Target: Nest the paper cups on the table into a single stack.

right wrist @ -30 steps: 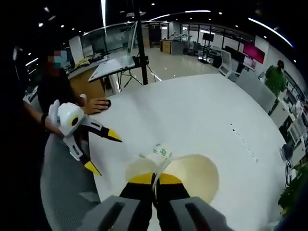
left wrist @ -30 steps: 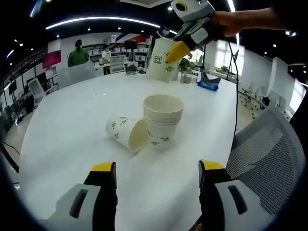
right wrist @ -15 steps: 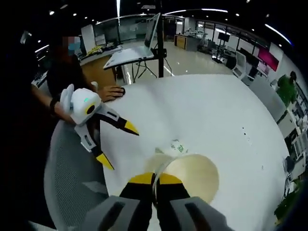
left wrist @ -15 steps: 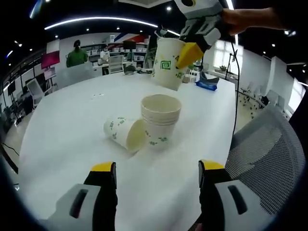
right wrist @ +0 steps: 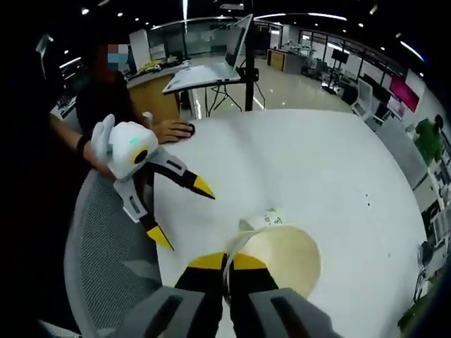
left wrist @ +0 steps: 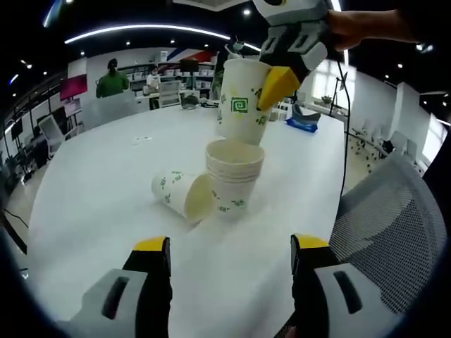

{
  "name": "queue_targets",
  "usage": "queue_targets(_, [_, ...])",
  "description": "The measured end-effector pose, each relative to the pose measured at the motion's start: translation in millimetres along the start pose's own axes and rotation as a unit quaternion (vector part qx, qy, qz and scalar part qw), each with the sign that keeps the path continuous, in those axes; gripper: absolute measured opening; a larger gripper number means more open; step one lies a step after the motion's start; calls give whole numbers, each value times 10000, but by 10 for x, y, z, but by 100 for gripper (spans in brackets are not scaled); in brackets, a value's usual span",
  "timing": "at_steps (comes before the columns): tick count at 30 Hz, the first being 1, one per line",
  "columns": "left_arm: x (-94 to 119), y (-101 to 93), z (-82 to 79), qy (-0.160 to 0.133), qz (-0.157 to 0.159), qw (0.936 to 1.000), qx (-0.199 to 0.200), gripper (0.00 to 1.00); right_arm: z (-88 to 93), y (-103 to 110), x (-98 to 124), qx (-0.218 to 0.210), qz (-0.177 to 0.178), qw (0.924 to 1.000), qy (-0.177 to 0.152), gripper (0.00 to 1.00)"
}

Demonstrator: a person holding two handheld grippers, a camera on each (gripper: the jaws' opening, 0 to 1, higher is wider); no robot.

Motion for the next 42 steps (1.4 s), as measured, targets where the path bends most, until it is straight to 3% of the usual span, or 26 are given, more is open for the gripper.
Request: queue_targets(42, [-1,9,15,62,-12,10000,15,67,91,-20,-317,77,118,9993,357,0])
Point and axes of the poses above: the point that each gripper's makers call its tool centre point, and the gripper's own axes: x roughly backward along the fingers, y roughly to its left, z roughly out of its underside, the point moved 8 cm from there along x, roughly backward along the fingers, and after that the axes turned 15 degrees about -x, right-handed, at the moved point
